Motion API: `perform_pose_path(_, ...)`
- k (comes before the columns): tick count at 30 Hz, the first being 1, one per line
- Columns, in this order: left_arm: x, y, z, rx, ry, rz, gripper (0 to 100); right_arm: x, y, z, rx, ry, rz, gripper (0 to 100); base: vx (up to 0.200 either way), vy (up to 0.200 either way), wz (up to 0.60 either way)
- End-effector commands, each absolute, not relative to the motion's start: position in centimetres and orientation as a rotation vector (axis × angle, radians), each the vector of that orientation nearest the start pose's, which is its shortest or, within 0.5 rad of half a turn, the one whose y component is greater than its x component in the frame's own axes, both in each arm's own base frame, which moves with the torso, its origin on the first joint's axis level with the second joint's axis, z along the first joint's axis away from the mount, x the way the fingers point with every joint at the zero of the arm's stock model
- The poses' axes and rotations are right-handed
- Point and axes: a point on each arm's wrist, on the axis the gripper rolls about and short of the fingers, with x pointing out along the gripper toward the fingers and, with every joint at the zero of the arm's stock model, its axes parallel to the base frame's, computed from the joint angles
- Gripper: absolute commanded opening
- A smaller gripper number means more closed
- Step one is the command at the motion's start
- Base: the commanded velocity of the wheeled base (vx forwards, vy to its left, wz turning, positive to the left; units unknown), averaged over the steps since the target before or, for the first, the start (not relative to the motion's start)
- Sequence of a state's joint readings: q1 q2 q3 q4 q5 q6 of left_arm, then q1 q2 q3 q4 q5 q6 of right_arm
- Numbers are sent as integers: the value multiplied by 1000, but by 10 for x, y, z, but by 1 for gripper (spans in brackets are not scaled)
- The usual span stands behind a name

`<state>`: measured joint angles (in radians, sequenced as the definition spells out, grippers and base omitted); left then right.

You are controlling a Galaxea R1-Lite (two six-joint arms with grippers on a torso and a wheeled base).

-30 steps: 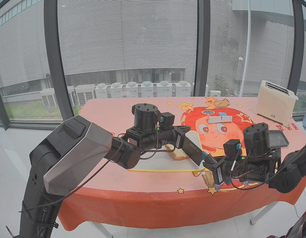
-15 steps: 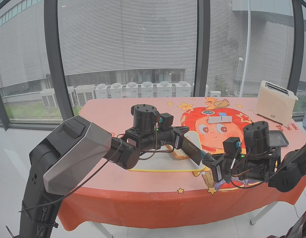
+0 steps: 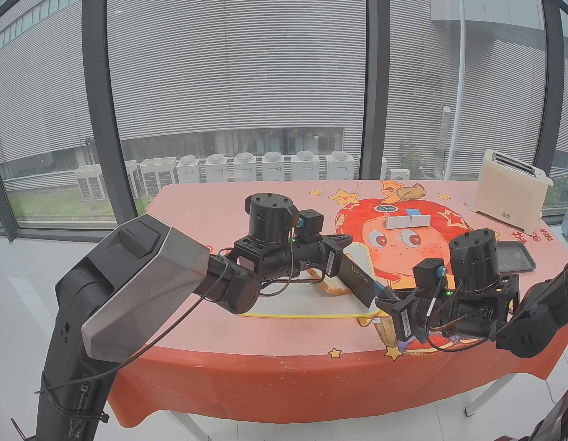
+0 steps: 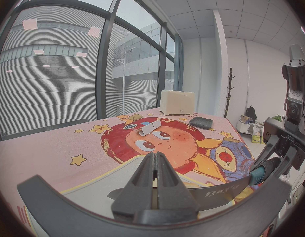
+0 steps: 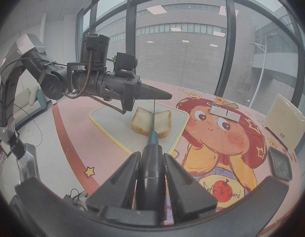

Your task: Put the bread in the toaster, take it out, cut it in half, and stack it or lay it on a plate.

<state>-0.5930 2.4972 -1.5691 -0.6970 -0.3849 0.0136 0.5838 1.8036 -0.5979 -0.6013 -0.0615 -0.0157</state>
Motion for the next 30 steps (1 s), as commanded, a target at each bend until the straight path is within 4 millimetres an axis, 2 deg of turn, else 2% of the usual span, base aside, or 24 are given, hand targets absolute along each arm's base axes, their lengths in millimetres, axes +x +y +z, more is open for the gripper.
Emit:
perform_pose_path(1, 413, -289, 60, 37, 239, -975, 0, 240, 158, 94, -216, 592, 513, 0, 0, 0, 0)
perform_pose_path(15, 414, -286, 54, 34, 258, -968, 0, 242, 158, 101, -205, 561, 514, 0, 0, 0, 0)
perform_pose_path(19, 415, -286, 42, 39, 279, -968, 0, 245, 160, 103, -188, 515, 514, 0, 0, 0, 0)
perform_pose_path(30, 414, -289, 50, 36, 261, -974, 0, 245, 161, 97, -187, 511, 514, 0, 0, 0, 0)
